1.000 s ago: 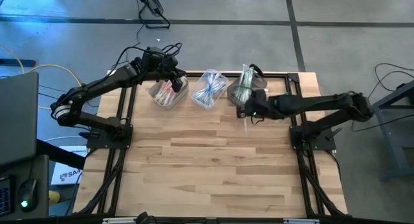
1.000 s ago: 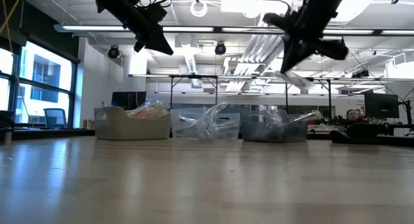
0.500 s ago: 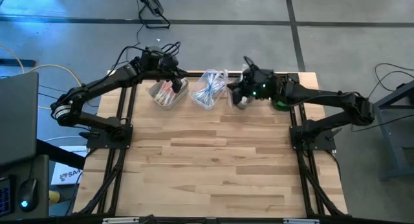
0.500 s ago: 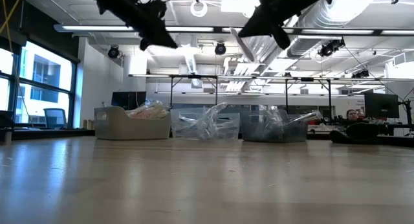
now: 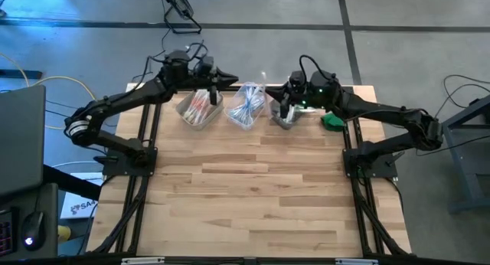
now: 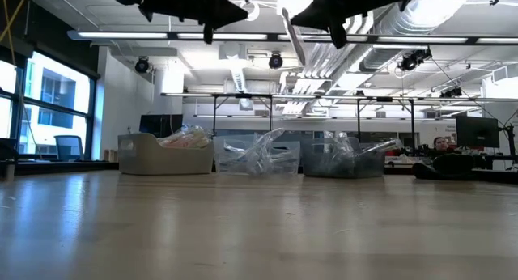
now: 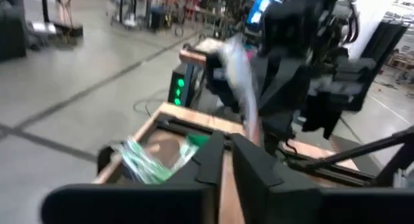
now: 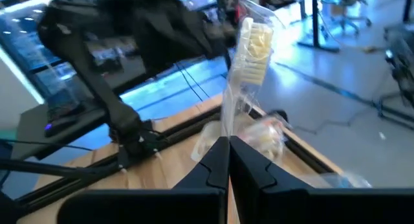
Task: Pick & Place Toothbrushes
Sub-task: Put the orange toothbrush into the white bin
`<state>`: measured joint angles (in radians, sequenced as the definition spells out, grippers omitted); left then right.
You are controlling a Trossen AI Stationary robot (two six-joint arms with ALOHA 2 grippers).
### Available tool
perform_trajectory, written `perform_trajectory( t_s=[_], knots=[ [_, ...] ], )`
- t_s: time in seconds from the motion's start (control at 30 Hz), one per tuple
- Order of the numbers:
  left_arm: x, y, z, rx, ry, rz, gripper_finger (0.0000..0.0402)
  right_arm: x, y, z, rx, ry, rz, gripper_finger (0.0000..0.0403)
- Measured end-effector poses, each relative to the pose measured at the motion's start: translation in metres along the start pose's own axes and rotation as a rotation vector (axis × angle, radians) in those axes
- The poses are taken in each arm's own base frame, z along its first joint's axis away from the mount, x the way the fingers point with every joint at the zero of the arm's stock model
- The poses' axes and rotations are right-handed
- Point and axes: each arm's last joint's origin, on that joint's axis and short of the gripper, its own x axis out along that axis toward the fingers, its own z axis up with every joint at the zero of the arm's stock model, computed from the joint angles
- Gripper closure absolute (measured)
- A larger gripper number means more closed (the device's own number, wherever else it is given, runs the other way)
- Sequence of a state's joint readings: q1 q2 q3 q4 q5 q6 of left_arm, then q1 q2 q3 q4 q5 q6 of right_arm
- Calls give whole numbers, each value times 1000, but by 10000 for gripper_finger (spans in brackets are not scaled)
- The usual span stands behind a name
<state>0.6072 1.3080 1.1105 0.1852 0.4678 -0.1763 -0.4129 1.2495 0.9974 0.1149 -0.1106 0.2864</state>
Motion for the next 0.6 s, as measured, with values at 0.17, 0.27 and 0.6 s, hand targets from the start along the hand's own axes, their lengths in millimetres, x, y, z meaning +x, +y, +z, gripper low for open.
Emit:
perform_trajectory(
  t_s=[0.17, 0.27, 0.6],
  knots=[
    [14, -1, -5, -72, -31, -35, 302, 0, 3, 5, -62, -44, 48, 400],
    [20, -2, -7, -82, -52, -54, 266, 0, 4, 8, -96, -71, 75, 400],
    [43, -19, -16, -53, -105, -129, 245, 11, 9, 2, -128, -70, 164, 400]
  ],
)
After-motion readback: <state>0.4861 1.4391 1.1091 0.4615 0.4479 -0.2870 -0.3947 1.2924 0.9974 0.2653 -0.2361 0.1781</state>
